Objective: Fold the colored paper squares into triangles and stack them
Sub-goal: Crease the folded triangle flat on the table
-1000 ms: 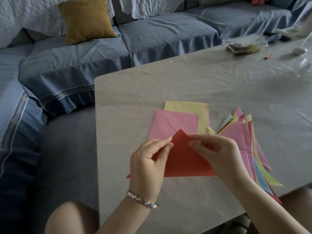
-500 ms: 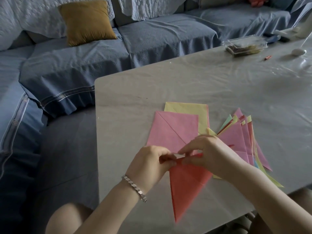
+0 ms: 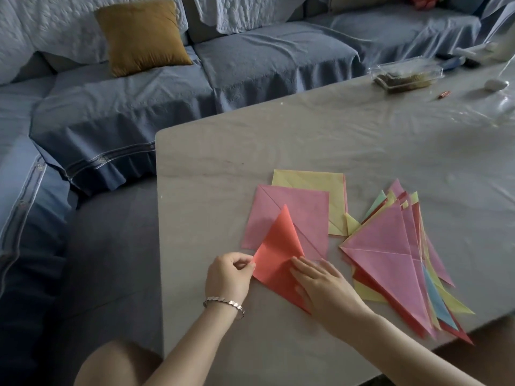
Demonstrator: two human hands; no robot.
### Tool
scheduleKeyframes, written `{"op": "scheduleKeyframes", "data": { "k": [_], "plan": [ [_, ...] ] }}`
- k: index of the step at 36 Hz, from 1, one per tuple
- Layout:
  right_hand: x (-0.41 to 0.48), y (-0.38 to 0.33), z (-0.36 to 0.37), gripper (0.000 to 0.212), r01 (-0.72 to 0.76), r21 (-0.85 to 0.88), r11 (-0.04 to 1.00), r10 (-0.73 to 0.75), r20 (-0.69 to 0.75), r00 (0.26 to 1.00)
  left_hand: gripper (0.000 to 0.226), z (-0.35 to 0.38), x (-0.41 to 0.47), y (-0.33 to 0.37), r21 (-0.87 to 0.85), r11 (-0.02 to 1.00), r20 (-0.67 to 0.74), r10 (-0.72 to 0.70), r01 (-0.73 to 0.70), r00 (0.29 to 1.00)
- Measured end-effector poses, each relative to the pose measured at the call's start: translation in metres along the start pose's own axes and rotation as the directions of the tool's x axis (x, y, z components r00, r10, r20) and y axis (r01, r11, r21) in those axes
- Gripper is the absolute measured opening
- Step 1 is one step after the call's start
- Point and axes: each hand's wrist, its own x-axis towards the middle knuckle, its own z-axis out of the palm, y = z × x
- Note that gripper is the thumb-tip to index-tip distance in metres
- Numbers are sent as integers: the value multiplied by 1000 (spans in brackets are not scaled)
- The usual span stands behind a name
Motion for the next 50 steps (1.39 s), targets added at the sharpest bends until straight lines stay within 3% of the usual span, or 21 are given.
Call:
{"op": "scheduleKeyframes", "data": {
  "k": [5,8,11,13,16,19,28,33,38,50],
  "plan": [
    [13,13,0,41,-94,-137,986,76,-129,989,10,2,2,-5,2,1000,10,-9,9,1000],
    [30,19,2,26,-100,-215,972,58,-191,980,10,2,4,-8,-19,1000,17,-21,21,1000],
    [51,24,1,43,-86,-231,969,40,-198,979,12,2,5,-10,-27,999,16,-25,25,1000],
    [63,25,-4,40,-79,-230,970,34,-194,980,11,2,5,-11,-42,998,21,-37,38,999],
    [81,24,-10,34,-60,-179,982,43,-99,994,8,2,5,-12,-51,997,26,-49,51,998],
    [97,28,-15,44,-63,-194,979,66,10,998,8,3,4,-13,-68,996,28,-50,52,998],
    [117,42,-29,45,-28,-162,986,48,117,992,7,4,2,-13,-88,995,24,-48,50,999],
    [106,59,-35,71,1,-145,989,41,287,957,8,5,1,-12,-89,996,2,-33,33,999],
    [82,63,-38,94,76,-191,979,-4,351,937,8,5,2,-13,-71,997,-10,-6,6,1000],
    [31,49,-38,110,145,-150,978,-71,415,907,10,8,4,-18,-54,998,-29,18,-20,999]
  ]
}}
